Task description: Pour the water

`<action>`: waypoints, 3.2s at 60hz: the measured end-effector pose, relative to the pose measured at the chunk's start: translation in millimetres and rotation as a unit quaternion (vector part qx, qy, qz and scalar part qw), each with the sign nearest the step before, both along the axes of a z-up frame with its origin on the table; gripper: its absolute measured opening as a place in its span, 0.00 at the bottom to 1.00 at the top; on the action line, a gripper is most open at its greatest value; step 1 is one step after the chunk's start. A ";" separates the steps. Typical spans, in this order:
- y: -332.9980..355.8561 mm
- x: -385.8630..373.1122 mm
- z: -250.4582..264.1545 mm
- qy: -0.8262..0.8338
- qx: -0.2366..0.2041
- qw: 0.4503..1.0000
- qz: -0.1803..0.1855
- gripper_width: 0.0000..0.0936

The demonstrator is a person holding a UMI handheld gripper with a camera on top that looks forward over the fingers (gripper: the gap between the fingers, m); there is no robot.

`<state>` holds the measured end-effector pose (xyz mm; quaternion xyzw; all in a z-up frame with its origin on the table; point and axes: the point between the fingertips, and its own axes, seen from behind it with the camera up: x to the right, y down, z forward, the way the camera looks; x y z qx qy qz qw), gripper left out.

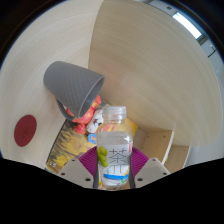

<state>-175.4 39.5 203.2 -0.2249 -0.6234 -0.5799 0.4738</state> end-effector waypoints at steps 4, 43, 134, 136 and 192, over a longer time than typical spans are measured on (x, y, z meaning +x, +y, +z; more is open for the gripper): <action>1.1 -10.7 -1.7 -0.055 0.023 0.998 0.015 0.44; 11.8 38.8 53.7 0.324 -0.054 0.944 -0.017 0.45; -61.8 97.7 -152.6 0.823 -0.327 0.441 -0.143 0.88; -72.6 100.4 -153.7 0.822 -0.328 0.441 -0.147 0.88; -225.2 222.0 -62.6 0.848 -0.189 0.460 -0.184 0.92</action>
